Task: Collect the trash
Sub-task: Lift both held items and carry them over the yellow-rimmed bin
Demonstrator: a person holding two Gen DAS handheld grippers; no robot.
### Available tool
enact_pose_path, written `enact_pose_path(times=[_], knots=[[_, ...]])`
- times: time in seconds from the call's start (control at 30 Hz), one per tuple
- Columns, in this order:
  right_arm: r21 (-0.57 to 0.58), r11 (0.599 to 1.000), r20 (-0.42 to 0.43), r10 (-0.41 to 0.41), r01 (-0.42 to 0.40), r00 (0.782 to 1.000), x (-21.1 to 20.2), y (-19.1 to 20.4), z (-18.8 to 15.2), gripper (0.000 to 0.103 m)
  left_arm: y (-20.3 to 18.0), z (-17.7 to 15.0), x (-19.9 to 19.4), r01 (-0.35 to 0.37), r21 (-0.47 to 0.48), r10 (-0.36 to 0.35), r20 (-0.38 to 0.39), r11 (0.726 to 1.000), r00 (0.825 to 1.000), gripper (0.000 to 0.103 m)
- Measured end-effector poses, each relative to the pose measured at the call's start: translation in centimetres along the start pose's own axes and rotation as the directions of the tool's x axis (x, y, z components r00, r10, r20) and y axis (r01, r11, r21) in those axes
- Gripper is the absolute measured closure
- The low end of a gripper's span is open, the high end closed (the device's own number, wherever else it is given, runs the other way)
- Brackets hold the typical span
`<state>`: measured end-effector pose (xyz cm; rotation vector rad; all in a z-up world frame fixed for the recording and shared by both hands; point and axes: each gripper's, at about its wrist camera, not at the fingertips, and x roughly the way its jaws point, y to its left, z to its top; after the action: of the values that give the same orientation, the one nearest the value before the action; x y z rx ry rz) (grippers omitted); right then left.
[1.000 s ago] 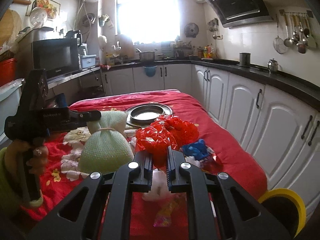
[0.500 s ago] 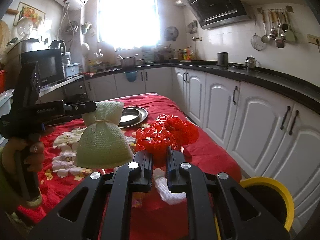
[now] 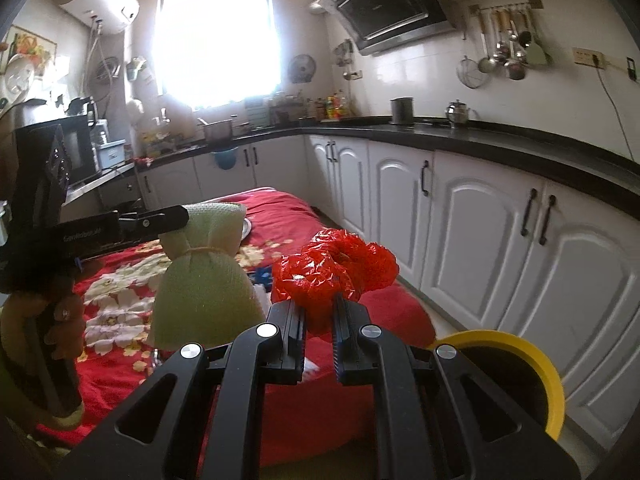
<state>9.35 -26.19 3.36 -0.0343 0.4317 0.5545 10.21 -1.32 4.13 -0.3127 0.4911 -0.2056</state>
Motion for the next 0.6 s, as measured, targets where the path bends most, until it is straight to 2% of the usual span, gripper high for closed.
enact_pose_path(times=[0.37,0.6], knots=[[0.063,0.994,0.000,-0.084,0.084,0.996,-1.7,-3.9,-0.7,0.093,-3.0,-1.1,2.2,0.028,0.044,-0.026,-0.039,0.999,0.999,0.077],[0.112,0.985,-0.038,-0.129,0.133,0.991,-2.2,-6.3,-1.5,0.093,-5.3,-2.1,3.7,0.052,0.080,-0.046,-0.066,0.995,0.997,0.077]])
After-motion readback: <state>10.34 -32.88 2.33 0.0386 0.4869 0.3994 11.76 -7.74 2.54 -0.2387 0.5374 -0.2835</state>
